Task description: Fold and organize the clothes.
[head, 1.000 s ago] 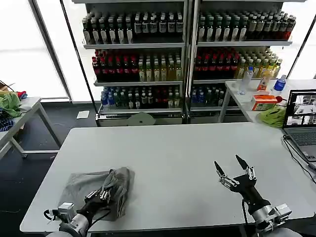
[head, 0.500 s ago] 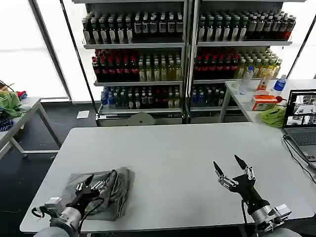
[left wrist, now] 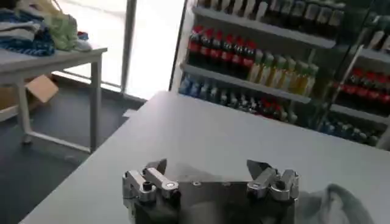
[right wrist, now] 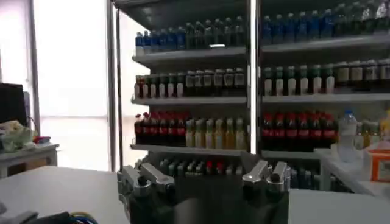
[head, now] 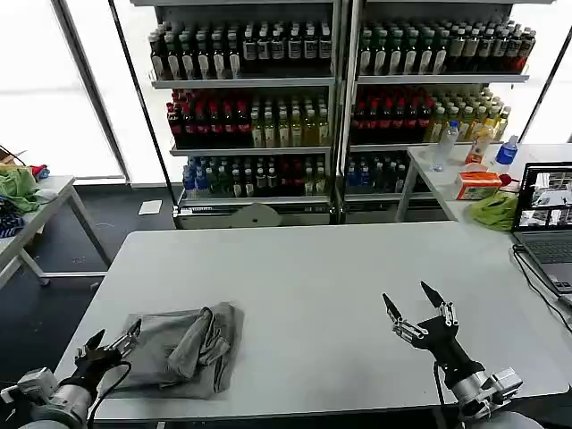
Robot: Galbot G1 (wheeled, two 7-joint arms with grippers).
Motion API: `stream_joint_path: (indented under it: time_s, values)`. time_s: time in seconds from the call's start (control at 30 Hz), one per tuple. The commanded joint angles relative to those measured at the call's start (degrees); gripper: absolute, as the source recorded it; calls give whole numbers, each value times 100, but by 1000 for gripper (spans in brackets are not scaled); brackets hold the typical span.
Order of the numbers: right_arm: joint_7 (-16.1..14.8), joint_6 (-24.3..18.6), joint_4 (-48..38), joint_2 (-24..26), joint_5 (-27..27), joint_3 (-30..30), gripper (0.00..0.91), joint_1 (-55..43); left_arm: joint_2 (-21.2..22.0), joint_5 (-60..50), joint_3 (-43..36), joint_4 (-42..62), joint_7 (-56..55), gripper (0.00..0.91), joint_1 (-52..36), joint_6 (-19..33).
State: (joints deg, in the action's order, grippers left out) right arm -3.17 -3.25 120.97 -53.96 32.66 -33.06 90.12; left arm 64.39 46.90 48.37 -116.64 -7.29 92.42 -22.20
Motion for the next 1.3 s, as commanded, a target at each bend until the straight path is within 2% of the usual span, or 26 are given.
stream_joint_path:
  time_s: [0.03,0.63,0.67,0.7,0.73,0.77,1.13,1.3]
  values:
    - [4,19,-52,14,1,106,907,-215,231,-67,386,590,189,907,121,-10]
    - [-4,68,-124,4,14,158,907,-325,381,269,-17,656,-20,907,-34,11]
    - [-6,67,-136,0,13,157,907,-323,385,293,-45,658,-22,675,-40,14]
    - [-11,59,-141,0,6,157,907,-313,397,363,-67,642,-32,353,-43,19]
    - [-15,53,-141,-3,6,162,907,-298,402,384,-88,635,-30,202,-42,18]
    - [-15,52,-138,-7,5,166,907,-292,409,408,-117,606,-27,0,-39,23]
    - [-23,49,-111,27,7,188,907,-288,536,431,-393,521,64,10,-5,198]
    - [-27,42,-119,25,41,151,907,-283,628,458,-282,407,-10,10,-14,241]
